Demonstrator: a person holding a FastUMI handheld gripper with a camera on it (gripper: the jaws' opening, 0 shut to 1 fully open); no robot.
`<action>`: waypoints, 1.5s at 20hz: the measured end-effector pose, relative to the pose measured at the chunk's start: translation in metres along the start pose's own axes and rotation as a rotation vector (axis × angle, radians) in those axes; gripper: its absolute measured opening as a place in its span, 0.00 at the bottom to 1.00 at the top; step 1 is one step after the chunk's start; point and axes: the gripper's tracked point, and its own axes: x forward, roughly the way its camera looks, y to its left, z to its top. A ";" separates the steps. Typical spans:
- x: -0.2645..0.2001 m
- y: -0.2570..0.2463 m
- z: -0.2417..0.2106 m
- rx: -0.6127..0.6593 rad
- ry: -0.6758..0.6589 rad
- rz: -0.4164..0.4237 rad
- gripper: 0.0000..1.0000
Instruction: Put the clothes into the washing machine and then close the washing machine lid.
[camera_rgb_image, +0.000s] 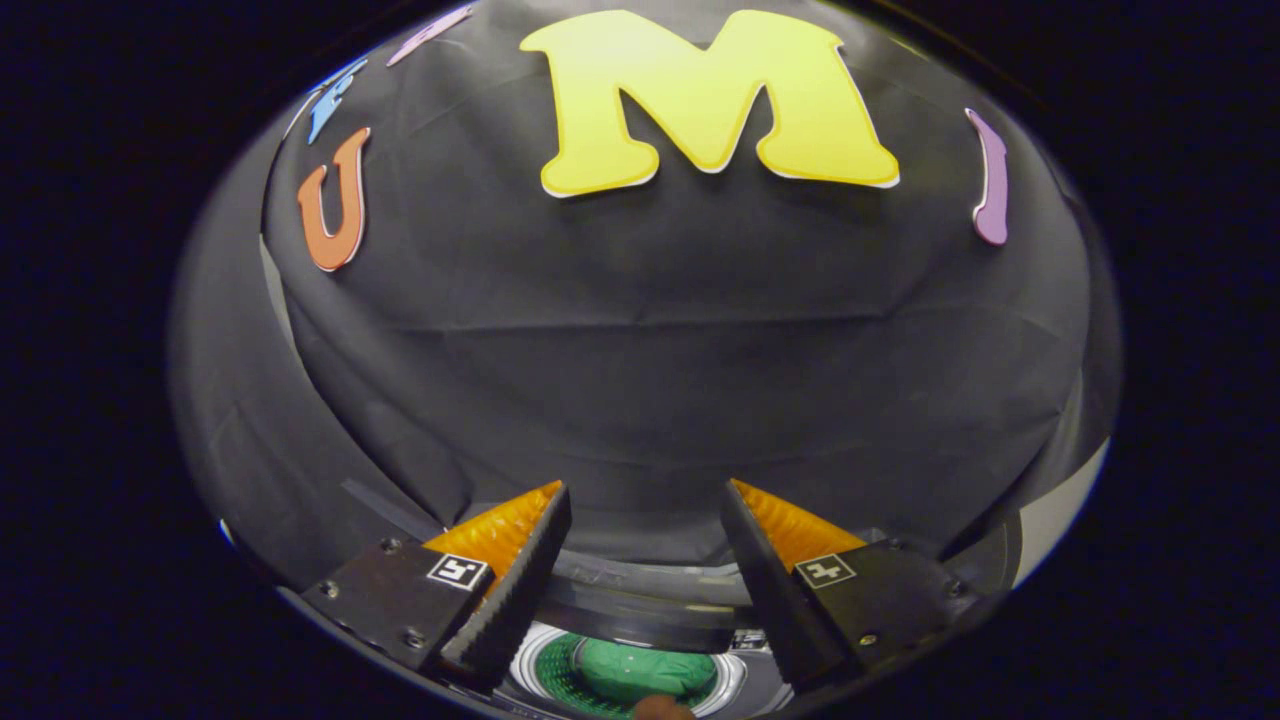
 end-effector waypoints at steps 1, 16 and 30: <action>-0.001 0.000 -0.001 0.000 0.002 0.000 0.97; -0.004 0.002 0.007 -0.033 -0.194 -0.037 0.97; -0.045 0.011 -0.033 -0.034 -0.249 -0.032 0.97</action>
